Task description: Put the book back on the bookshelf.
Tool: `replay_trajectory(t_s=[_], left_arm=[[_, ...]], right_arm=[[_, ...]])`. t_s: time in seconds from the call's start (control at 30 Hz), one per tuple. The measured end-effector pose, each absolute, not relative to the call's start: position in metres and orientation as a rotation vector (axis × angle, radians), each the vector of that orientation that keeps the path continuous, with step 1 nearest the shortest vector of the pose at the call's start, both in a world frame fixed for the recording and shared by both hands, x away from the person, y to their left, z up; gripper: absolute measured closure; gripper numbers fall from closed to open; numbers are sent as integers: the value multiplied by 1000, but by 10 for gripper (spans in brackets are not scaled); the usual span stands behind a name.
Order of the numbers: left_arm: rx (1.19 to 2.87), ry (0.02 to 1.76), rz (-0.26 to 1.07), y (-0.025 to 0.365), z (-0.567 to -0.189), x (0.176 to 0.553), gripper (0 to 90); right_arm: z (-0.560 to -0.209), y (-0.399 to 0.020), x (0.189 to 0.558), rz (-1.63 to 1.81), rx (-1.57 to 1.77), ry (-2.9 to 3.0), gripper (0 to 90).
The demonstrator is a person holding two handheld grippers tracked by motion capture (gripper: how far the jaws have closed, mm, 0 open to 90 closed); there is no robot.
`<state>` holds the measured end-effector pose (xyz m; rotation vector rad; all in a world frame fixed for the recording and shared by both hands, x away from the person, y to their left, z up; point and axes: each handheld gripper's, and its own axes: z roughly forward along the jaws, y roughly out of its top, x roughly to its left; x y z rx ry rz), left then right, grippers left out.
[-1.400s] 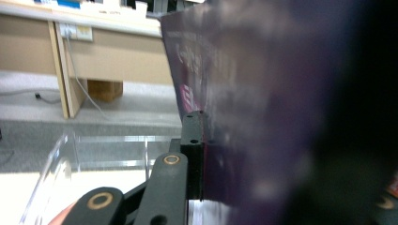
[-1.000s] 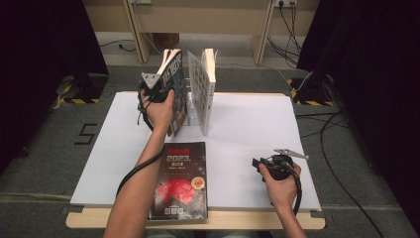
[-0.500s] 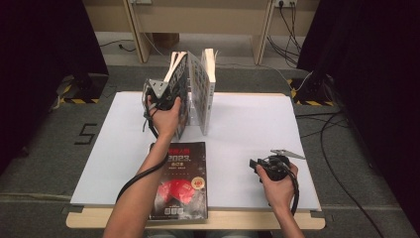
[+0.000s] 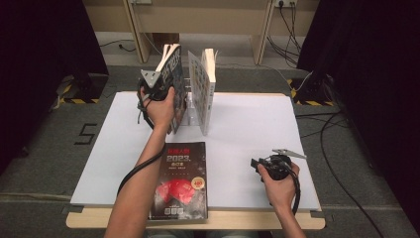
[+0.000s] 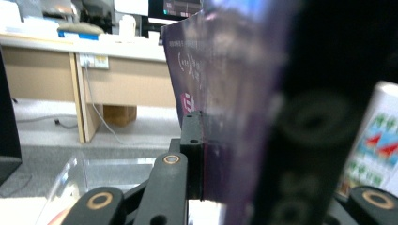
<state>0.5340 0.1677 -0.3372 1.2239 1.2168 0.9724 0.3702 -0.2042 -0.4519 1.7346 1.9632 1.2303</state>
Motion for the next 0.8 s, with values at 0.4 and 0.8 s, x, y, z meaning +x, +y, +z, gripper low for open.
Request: replay_trajectory(t_s=[0.4,0.8], left_arm=[[1227,1222,963,158,-366,545,759],[1261,1182,985,145,-365,548,751]], right_arm=[[-451,-207,370,1229,1733,1960,627],[-452,-207,370,1224,1732,1969,628]])
